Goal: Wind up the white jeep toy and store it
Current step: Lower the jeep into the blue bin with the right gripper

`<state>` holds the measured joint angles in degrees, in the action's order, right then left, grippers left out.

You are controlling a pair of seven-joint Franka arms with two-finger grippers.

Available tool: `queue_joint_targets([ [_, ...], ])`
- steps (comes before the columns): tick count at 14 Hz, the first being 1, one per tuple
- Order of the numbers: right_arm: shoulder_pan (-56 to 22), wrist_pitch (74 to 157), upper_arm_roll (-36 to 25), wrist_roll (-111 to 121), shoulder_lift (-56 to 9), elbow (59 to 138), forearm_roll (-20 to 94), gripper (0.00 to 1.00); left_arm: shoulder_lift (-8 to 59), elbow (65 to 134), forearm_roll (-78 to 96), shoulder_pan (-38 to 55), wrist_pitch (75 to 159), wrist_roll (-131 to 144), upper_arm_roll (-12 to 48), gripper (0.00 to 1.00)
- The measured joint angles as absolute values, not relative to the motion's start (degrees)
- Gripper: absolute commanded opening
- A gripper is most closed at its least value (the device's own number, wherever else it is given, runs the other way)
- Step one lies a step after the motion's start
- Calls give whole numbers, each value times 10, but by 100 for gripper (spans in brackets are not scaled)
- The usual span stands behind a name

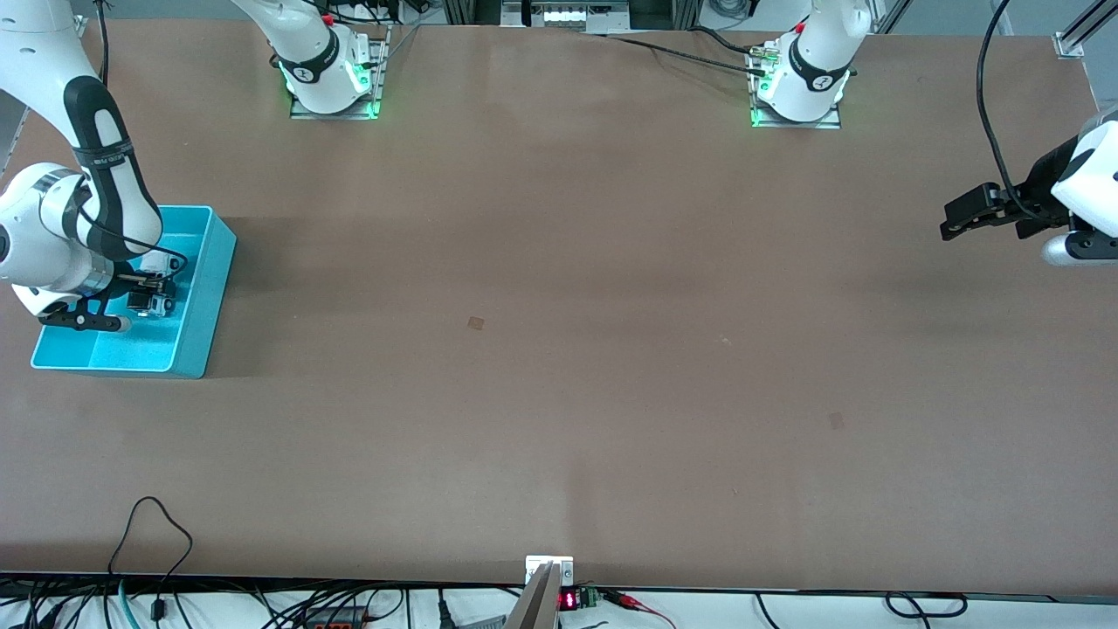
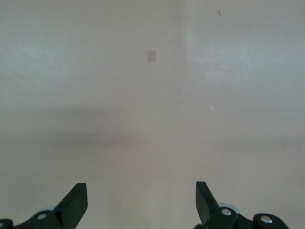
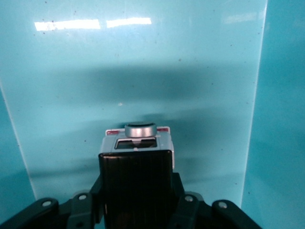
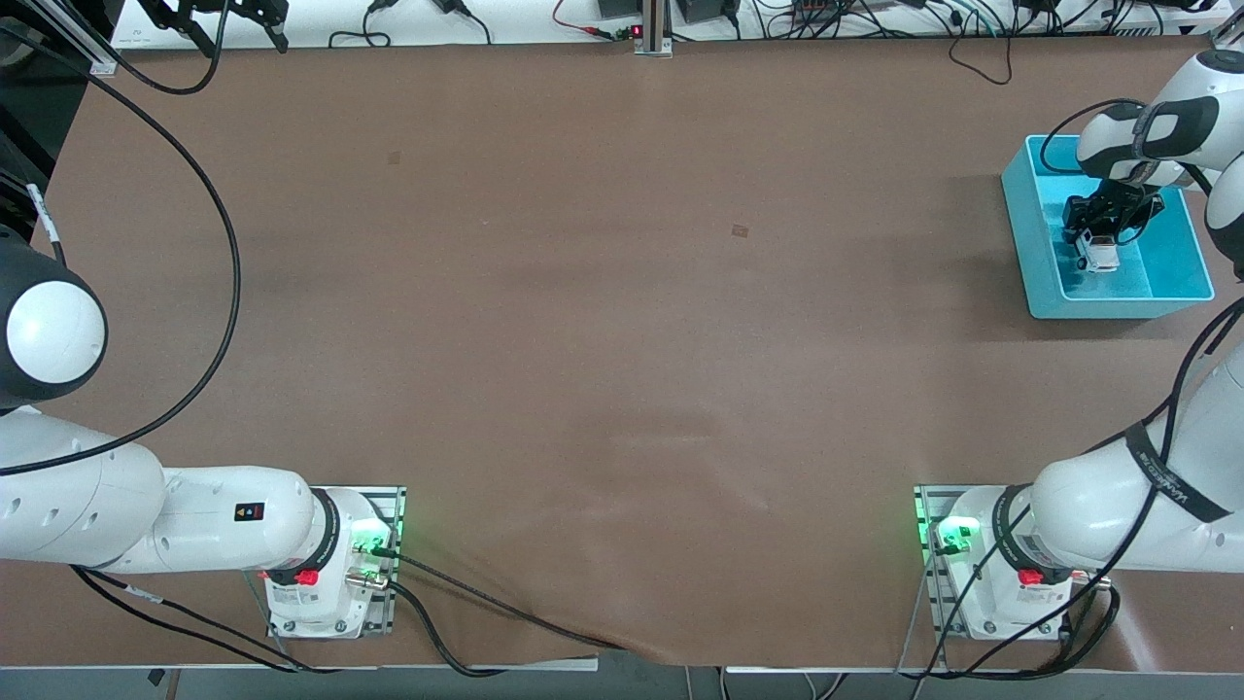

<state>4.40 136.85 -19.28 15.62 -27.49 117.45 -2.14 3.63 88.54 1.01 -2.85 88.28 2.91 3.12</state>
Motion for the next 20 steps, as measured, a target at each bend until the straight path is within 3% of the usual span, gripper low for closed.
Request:
queue_joint_targets([
  [4,44,1369,-193,156,-275,1175,-21,52,36,885,10,-29,883,29,31,100],
  [8,44,1369,-193,156,-275,1175,-21,66,36,885,10,-29,883,29,31,100],
  [9,44,1369,-192,156,-275,1175,-21,78,36,885,10,-29,883,29,31,100],
  [10,44,1369,-192,156,-275,1174,-21,84,36,885,10,-29,883,29,31,100],
  [11,44,1369,-191,156,-275,1174,-21,100,36,885,10,-29,883,29,31,100],
  [20,44,1370,-187,156,-271,1169,-21,100,36,885,10,-29,886,29,31,100],
])
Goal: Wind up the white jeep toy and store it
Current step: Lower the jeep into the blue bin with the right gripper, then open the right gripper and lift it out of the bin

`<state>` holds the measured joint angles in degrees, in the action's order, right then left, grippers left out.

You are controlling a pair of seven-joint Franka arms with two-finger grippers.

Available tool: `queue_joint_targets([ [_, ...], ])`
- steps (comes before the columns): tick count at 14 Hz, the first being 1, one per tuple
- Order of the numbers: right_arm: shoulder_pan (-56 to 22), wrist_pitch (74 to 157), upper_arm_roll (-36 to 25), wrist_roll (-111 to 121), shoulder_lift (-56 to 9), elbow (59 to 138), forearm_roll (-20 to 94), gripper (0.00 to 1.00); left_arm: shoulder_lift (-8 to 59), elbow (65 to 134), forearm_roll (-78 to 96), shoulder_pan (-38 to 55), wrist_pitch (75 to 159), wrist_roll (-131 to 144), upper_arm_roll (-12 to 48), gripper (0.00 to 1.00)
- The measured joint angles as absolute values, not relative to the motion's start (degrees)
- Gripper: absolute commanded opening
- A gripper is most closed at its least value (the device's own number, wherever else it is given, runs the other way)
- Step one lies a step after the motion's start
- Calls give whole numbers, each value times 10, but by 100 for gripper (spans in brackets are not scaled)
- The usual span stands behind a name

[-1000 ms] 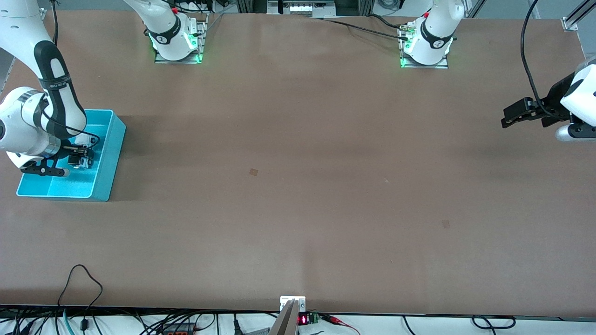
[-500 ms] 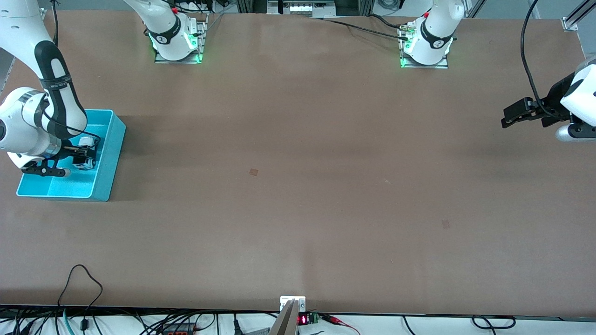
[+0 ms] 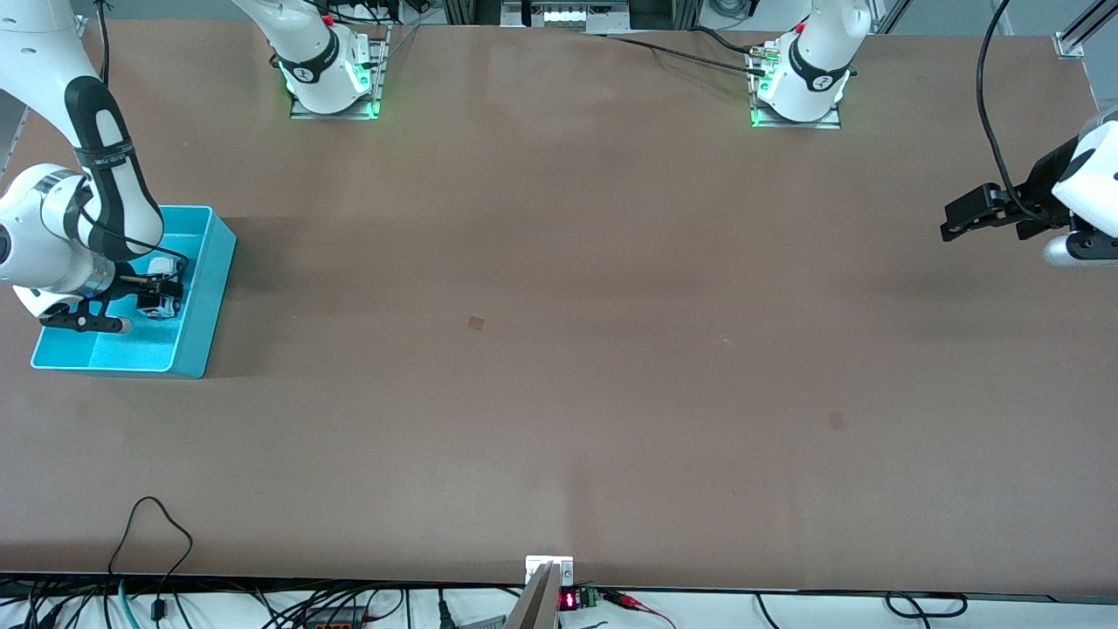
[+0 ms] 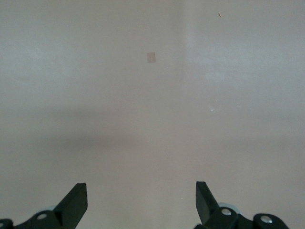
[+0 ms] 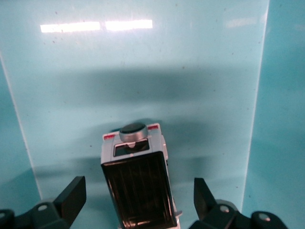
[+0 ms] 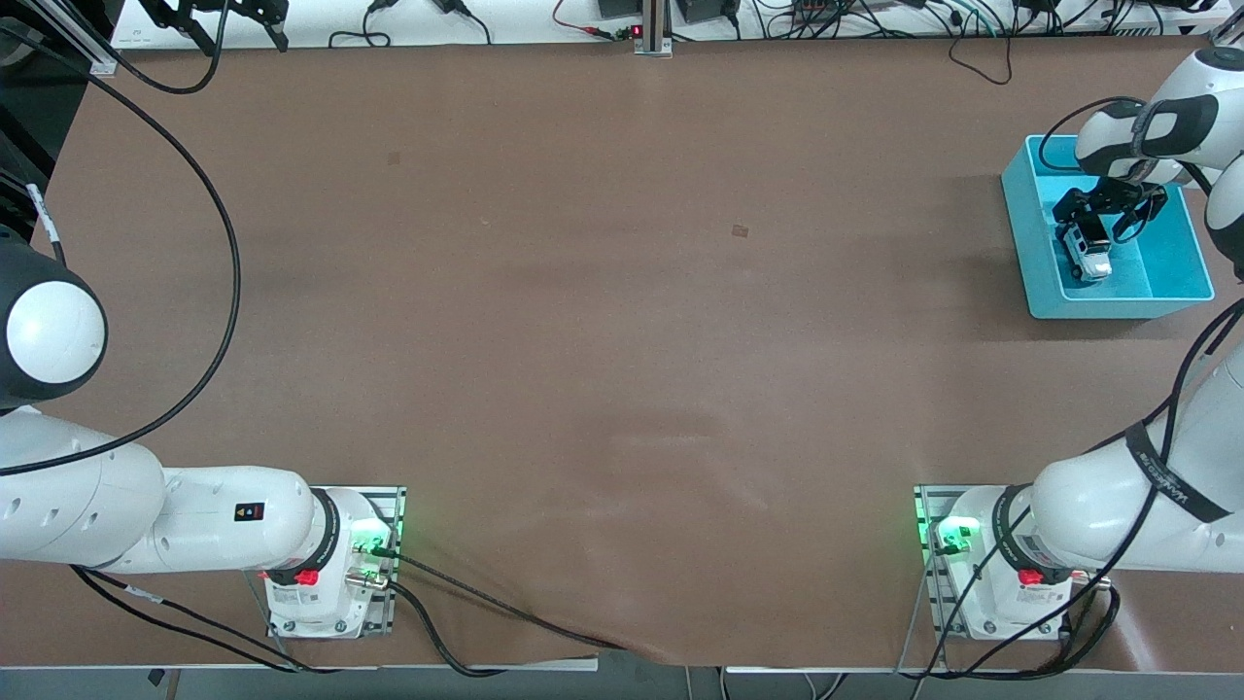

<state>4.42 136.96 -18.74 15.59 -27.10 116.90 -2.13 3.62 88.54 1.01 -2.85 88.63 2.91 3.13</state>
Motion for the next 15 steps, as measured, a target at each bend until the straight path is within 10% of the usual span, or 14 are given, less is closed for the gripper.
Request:
queue_joint_targets([
  [15,6,1001,-133,155,-98,946,-21,100,36,885,10,-29,886,29,31,100],
])
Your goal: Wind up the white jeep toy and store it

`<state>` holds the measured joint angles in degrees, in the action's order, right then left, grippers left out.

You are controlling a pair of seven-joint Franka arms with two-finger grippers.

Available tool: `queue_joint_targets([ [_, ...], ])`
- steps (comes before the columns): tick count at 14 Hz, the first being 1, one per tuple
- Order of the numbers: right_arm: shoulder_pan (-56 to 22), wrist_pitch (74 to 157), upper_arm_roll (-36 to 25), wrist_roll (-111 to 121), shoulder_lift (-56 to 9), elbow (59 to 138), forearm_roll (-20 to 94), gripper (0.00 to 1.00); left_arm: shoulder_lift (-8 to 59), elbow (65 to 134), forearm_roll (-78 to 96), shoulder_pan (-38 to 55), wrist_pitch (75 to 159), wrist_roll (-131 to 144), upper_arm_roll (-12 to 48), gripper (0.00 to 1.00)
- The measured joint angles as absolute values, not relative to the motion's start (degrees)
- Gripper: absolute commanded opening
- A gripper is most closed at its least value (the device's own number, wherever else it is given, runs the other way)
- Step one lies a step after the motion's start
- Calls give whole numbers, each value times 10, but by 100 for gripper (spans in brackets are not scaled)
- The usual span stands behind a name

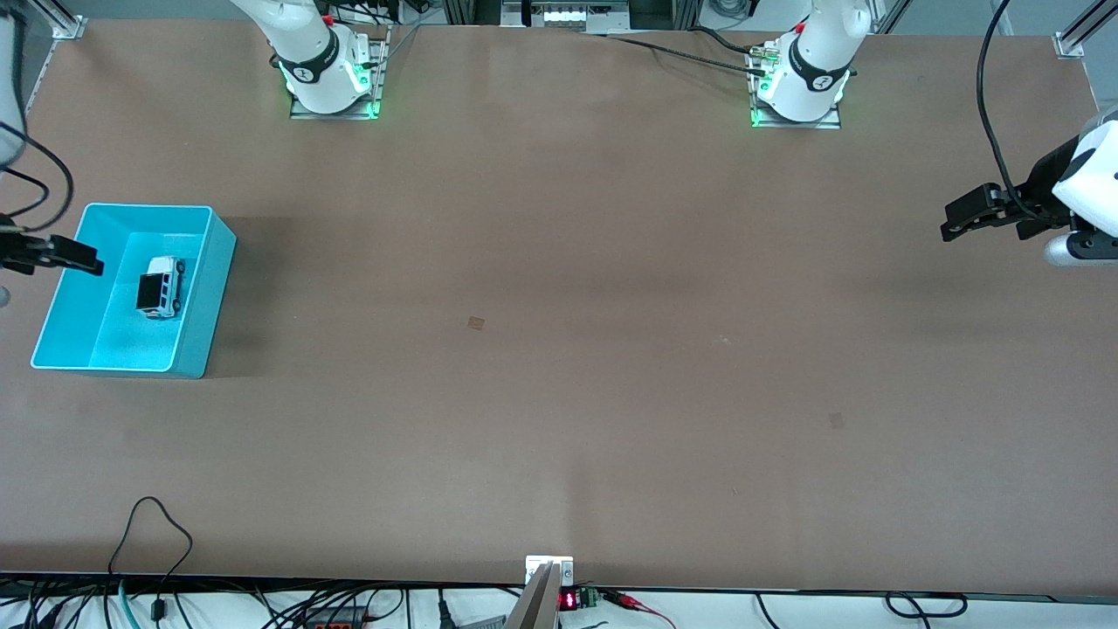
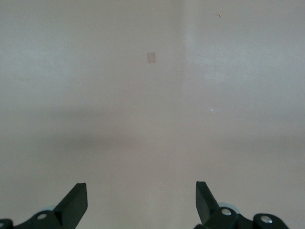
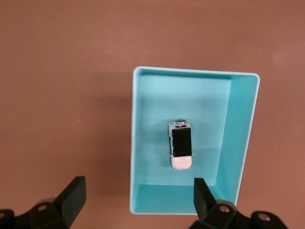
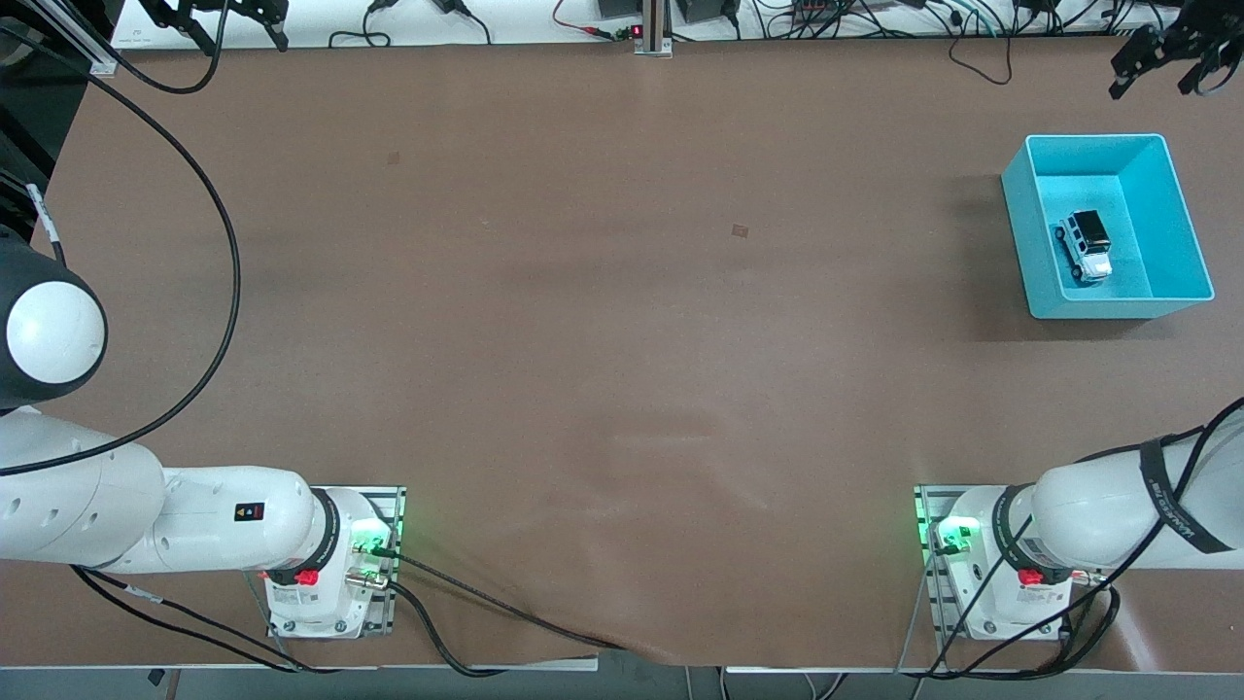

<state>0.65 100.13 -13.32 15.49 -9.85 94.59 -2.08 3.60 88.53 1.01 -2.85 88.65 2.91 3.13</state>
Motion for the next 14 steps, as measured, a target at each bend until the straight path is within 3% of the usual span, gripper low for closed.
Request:
queue_joint_targets([
  [7,-7,870,-96,121,-94,837,3,100,36,885,10,-29,887,29,31,100],
  [14,-9,860,-81,117,-95,826,4,100,35,885,10,-29,888,29,31,100],
])
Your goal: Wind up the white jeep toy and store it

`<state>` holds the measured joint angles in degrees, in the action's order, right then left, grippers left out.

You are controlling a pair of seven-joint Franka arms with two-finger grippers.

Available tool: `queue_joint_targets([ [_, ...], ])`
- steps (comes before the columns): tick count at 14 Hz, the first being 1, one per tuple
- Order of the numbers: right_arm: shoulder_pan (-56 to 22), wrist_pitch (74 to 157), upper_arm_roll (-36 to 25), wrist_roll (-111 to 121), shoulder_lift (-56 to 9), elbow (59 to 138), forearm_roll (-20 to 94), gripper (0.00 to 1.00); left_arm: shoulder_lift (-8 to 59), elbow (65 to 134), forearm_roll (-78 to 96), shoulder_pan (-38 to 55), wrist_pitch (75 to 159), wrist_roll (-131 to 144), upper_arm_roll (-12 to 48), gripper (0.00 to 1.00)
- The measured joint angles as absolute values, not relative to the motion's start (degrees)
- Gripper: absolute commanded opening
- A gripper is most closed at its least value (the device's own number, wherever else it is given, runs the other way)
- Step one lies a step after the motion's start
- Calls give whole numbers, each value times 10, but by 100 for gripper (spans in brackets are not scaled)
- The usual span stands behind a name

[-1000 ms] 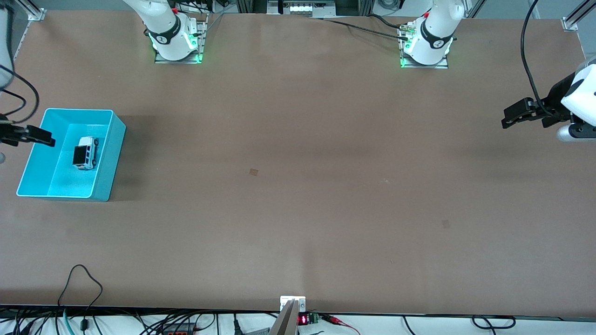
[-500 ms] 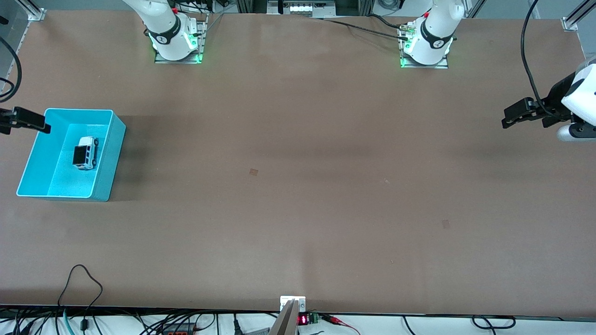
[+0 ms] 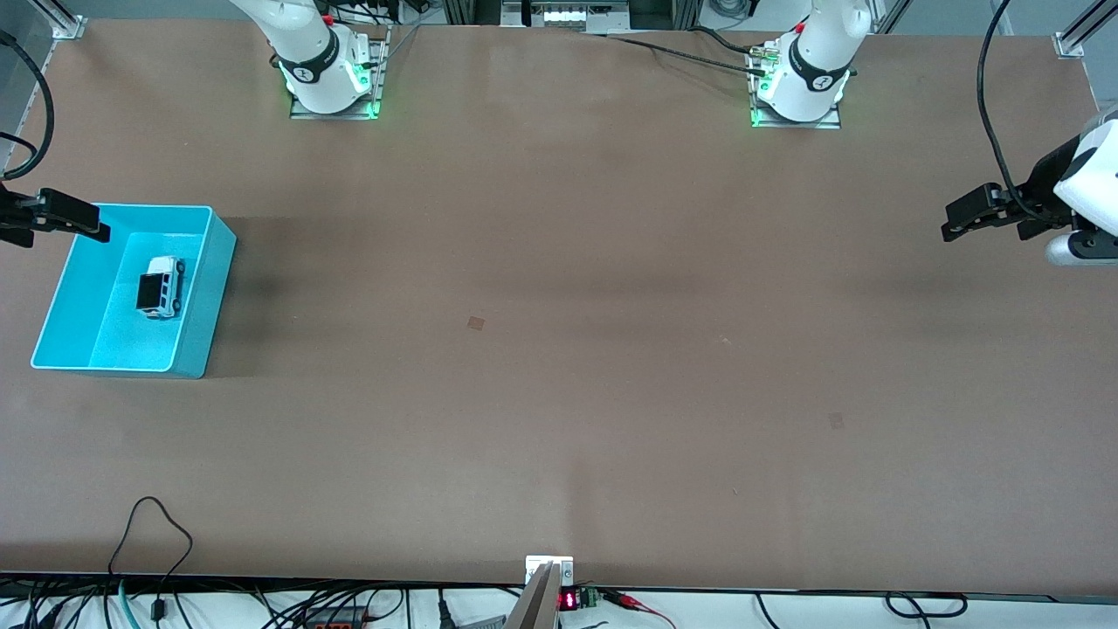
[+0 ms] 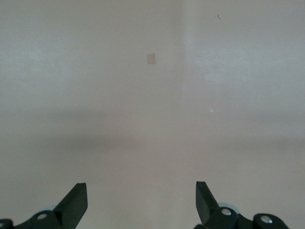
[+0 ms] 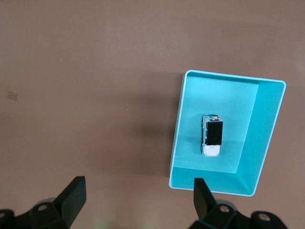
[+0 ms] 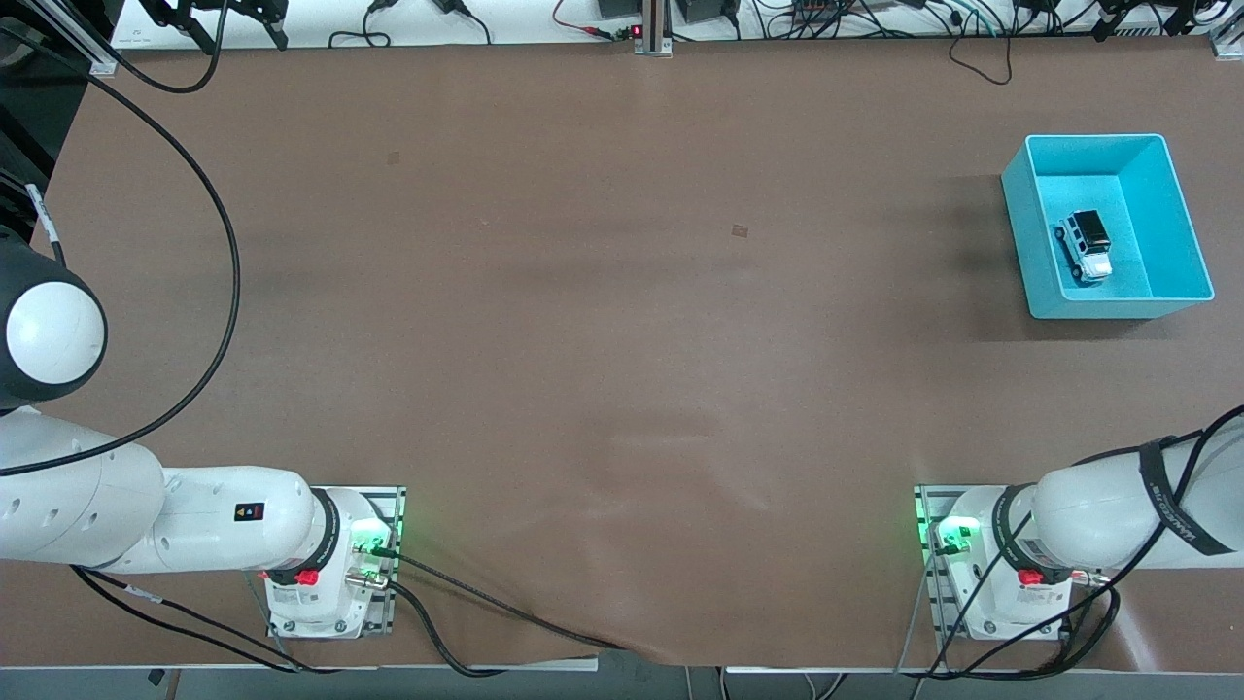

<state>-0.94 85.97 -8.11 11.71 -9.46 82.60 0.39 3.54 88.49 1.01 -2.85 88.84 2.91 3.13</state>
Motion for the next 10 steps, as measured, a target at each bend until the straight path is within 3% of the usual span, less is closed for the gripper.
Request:
queue_joint_targets([
  [10,-11,833,-81,117,-86,816,4,100,35,885,10,-29,889,29,31,100],
])
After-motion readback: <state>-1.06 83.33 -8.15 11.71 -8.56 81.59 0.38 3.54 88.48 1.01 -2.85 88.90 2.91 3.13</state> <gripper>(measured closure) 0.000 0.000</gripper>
